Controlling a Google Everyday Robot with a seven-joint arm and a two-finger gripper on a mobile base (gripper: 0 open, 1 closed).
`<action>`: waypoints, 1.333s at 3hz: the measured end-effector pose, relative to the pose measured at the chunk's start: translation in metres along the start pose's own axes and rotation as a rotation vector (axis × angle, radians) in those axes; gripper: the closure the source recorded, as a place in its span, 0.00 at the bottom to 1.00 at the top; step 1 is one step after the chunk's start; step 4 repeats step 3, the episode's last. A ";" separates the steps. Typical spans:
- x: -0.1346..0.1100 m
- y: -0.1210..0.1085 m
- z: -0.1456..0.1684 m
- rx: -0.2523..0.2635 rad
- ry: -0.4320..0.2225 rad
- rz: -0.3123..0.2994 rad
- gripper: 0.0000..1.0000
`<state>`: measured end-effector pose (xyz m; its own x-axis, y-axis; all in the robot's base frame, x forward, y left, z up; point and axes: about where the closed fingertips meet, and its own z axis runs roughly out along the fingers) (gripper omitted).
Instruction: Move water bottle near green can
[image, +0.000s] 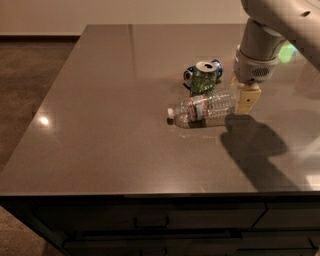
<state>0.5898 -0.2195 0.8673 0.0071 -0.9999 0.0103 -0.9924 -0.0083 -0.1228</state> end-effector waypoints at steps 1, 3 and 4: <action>-0.002 -0.002 0.002 0.009 -0.003 -0.004 0.22; -0.004 -0.005 0.004 0.020 -0.007 -0.006 0.00; -0.004 -0.005 0.004 0.020 -0.007 -0.006 0.00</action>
Offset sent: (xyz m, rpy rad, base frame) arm 0.0023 0.0023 -0.0014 0.0030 -0.0094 0.0048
